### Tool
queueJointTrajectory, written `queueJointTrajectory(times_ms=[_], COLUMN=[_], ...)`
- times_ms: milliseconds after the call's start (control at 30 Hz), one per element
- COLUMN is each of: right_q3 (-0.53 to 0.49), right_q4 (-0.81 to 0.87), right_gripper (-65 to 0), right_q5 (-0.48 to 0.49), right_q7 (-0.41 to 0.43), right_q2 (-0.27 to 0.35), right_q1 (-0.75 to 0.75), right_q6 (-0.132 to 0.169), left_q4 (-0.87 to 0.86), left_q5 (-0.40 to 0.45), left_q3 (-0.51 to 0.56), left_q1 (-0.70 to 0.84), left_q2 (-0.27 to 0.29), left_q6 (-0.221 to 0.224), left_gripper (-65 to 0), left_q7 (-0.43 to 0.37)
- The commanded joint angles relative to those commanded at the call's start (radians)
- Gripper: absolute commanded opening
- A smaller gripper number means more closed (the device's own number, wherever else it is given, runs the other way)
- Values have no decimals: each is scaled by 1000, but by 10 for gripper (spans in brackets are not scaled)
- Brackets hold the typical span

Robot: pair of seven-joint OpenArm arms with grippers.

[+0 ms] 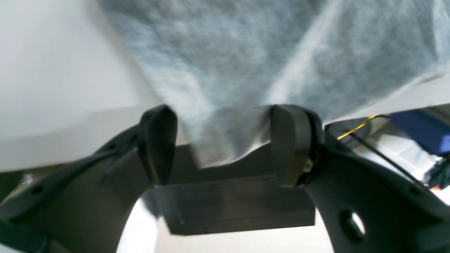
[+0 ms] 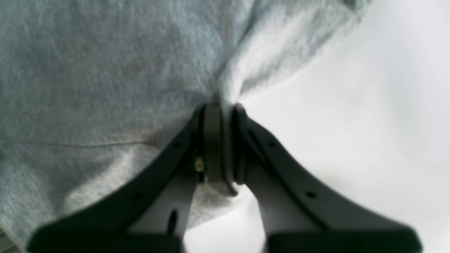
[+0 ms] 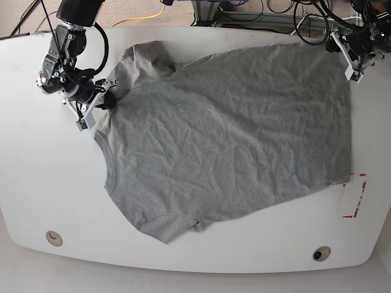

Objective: Layout the t-shirt on the table in an organized manner, then fold the t-shirt properly
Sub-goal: 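Pull the shirt taut between both grippers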

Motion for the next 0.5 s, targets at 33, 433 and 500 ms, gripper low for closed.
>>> queueJointTrajectory(times_ms=[33, 433, 500], right_q3=[0, 0, 0], right_q4=[0, 0, 0], right_gripper=[-591, -591, -591], right_q5=[0, 0, 0], right_q7=[0, 0, 0], right_q2=[0, 0, 0], right_q1=[0, -2, -2], right_q6=[0, 0, 0], left_q4=[0, 3, 3], left_q5=[0, 0, 0], left_q3=[0, -48, -48], left_q1=[0, -2, -2], left_q2=[0, -25, -40], left_q6=[0, 0, 0], left_gripper=[-272, -272, -272], left_q7=[0, 0, 0])
